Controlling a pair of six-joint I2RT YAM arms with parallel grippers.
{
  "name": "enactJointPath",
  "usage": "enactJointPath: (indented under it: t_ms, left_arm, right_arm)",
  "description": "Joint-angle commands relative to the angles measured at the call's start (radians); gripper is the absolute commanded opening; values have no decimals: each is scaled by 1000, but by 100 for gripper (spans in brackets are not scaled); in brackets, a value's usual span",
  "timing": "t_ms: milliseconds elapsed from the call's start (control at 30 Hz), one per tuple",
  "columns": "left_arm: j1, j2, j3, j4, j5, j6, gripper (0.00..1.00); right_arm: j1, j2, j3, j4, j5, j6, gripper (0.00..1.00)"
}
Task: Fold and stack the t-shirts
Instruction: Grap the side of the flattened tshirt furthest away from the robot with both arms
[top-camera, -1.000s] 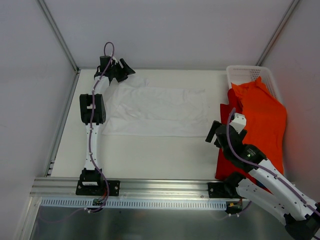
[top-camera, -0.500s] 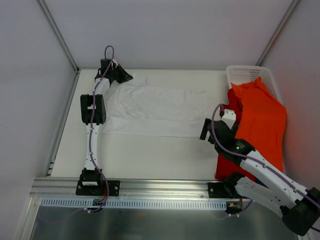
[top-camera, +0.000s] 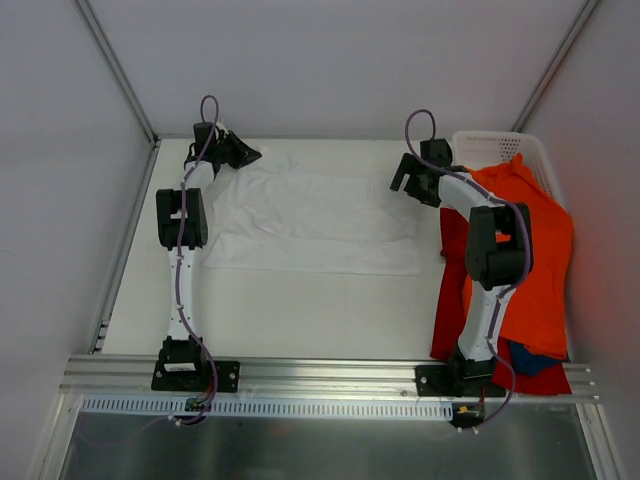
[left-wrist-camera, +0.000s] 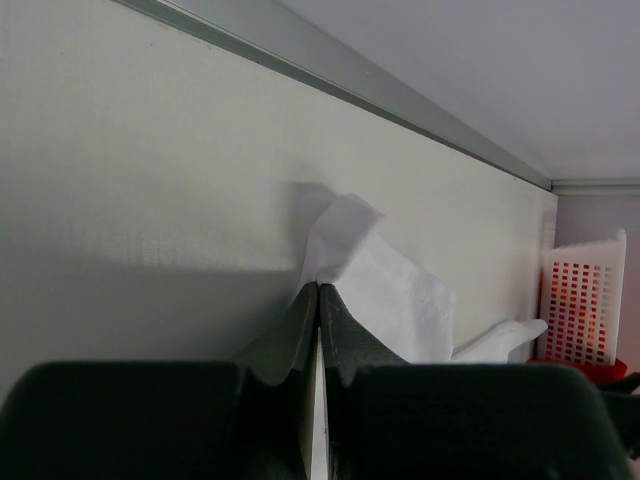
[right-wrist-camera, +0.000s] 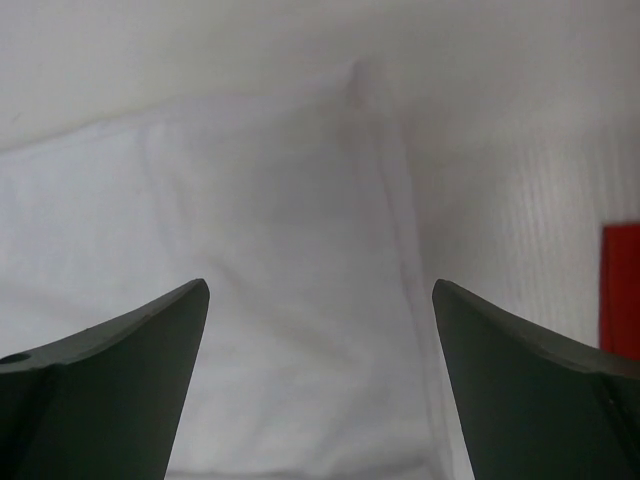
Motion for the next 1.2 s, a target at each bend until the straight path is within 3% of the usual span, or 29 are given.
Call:
enactJointPath:
  t_ms: [0,200,633,1167]
  left_arm:
    - [7,-33,-22,13,6,3,0]
    - [7,-31,-21,25,20,5,0]
    - [7,-33,-24,25,24,11,0]
    - [7,-36,-27,25,23,12,0]
  right_arm:
    - [-49,85,119,-14,-97,12,99]
    - [-118,209,266,-54,-94,19,100]
    - [-137,372,478,-122,-129,60,99]
    - [-95,326,367,-117,-74,115,95]
